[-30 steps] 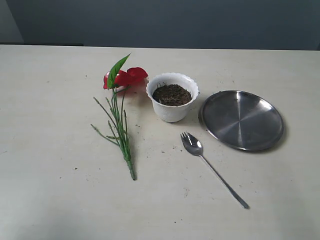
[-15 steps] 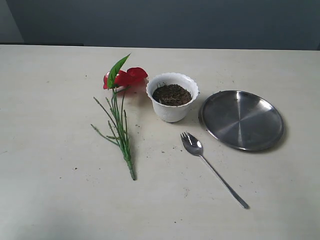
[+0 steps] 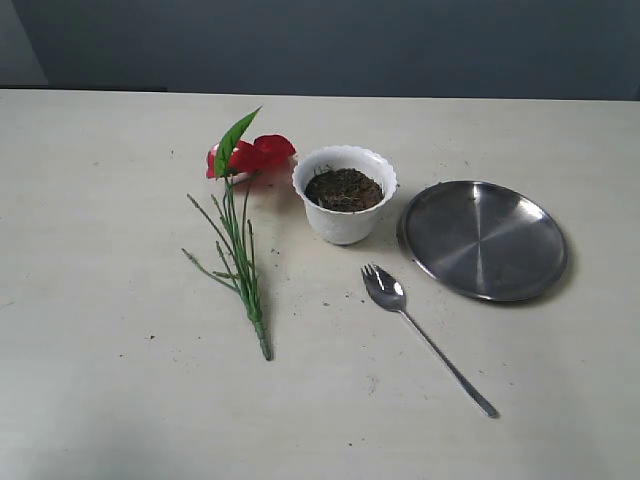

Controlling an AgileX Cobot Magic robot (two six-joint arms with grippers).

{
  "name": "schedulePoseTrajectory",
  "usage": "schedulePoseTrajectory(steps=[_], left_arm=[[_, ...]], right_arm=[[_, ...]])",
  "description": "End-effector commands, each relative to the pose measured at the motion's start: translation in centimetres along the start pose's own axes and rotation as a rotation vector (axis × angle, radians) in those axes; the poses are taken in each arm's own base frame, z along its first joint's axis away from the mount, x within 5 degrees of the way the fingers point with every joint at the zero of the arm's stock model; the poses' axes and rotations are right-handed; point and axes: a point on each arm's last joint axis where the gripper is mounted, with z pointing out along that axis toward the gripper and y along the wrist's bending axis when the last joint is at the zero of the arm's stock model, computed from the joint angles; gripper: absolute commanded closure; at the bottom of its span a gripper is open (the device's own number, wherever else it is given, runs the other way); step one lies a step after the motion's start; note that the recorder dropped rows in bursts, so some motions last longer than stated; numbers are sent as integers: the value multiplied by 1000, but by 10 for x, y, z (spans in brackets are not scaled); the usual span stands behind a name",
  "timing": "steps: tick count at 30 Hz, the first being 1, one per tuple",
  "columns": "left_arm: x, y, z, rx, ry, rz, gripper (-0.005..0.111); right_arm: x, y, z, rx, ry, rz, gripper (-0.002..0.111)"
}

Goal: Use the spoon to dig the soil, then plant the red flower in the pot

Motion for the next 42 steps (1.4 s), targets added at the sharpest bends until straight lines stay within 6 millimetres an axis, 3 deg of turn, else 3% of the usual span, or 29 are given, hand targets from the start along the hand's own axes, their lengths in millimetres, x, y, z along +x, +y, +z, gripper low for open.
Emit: schedulePoseTrajectory(steps=[1,7,12,18,25,37,42], left_arm=[[1,0,0,0,-6,-1,107],[1,0,0,0,-6,-1,107],[1,0,0,0,-6,-1,107],[1,0,0,0,-6,-1,107],[1,0,0,0,-6,-1,107],[1,0,0,0,-6,-1,107],[1,0,0,0,-6,-1,107]], right_arm=[[-28,2,34,30,186,-120,109],[-49,12,75,-65,380,-292,109],[-45,33,103,-277,518,-282,109],[0,48,137,-413,800,-277,109],[58,73,156,-560,1074,-173,109],[134,101,160,-706,1429,-187,109],[166,109,152,-738,1542,-194,109]])
